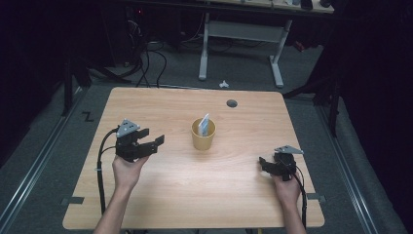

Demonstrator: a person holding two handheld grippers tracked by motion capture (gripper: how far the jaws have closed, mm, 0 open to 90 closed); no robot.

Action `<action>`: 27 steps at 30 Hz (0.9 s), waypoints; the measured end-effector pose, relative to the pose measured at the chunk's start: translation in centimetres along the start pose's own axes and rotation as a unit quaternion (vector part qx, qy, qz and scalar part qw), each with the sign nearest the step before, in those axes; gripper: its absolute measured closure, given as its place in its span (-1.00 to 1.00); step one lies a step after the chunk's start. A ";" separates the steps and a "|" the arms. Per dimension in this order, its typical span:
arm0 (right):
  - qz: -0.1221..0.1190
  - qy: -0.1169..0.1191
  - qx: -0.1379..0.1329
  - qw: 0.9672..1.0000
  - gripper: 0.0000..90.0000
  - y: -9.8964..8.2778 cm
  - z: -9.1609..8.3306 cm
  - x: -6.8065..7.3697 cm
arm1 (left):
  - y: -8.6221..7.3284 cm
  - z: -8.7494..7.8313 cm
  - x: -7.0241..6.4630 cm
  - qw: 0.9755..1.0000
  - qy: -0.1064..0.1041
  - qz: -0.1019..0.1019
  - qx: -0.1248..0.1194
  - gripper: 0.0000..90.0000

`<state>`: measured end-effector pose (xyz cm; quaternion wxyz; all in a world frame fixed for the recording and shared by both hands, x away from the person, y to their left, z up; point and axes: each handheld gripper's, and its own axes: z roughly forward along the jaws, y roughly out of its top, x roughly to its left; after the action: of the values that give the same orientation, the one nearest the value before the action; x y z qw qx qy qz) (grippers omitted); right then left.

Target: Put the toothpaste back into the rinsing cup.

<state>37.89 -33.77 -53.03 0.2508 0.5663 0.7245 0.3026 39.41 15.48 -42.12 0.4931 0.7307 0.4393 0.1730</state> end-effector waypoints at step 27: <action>0.000 0.000 0.000 1.000 -0.33 0.0 0.0 0.0 | -2.3 -0.6 1.1 0.999 0.013 -0.028 0.007 -0.26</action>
<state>37.89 -33.76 -53.03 0.2508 0.5662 0.7246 0.3026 38.54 17.06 -44.00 0.4871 0.7191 0.4672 0.1653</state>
